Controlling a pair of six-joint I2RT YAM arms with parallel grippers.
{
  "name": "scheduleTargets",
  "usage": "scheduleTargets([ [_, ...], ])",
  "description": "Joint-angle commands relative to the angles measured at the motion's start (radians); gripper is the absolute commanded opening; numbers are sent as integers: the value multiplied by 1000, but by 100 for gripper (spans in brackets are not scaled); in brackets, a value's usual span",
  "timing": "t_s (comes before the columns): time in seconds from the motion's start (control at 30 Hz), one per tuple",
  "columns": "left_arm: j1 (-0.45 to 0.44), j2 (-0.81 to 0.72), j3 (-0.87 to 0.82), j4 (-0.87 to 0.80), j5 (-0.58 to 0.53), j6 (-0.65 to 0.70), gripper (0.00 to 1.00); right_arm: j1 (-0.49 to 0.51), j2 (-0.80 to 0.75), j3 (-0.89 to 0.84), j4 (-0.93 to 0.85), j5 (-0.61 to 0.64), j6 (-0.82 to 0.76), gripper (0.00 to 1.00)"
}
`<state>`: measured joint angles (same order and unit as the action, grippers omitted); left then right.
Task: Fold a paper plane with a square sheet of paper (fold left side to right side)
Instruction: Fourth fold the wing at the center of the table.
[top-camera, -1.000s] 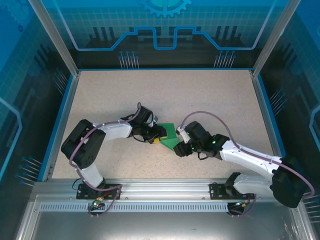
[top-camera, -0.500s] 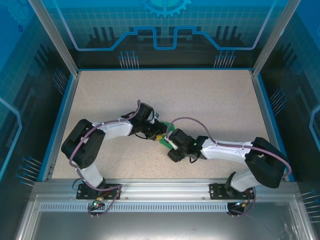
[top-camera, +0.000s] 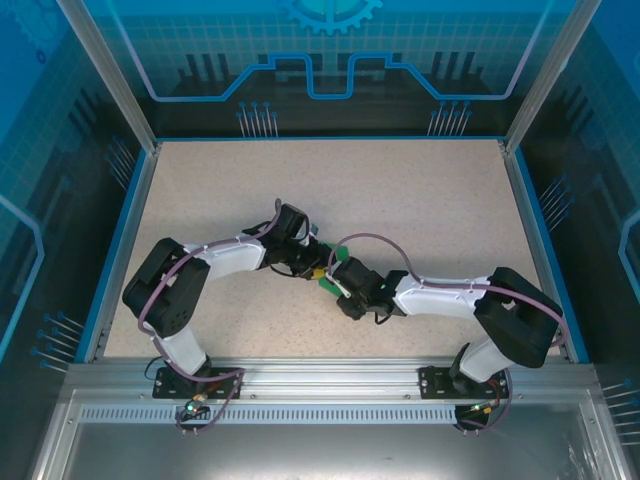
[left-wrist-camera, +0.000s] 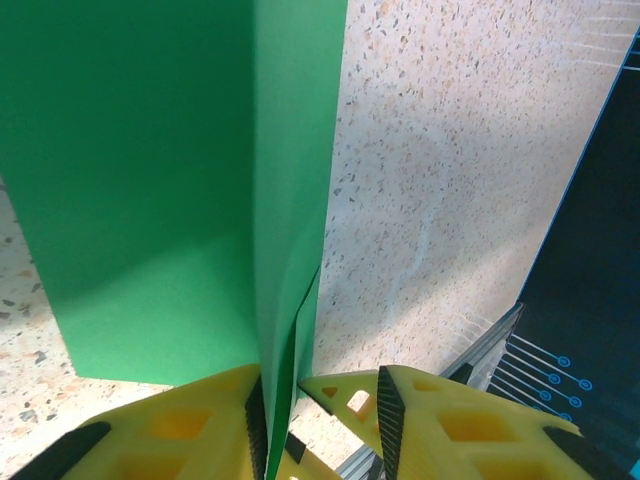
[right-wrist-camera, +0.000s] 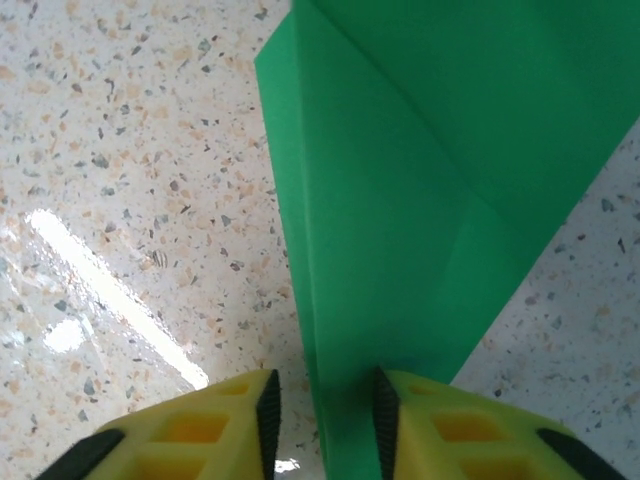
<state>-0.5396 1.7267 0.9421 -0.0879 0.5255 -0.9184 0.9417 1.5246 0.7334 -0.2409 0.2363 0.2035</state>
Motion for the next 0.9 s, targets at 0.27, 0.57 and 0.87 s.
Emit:
scheduleTargets([
  [0.27, 44, -109, -10, -80, 8, 19, 42, -22, -1, -20, 31, -24, 27, 3],
  [0.57, 94, -207, -63, -152, -21, 61, 51, -65, -36, -22, 38, -139, 15, 0],
  [0.87, 94, -204, -157, -76, 15, 51, 43, -158, -29, -26, 55, -394, 29, 0],
])
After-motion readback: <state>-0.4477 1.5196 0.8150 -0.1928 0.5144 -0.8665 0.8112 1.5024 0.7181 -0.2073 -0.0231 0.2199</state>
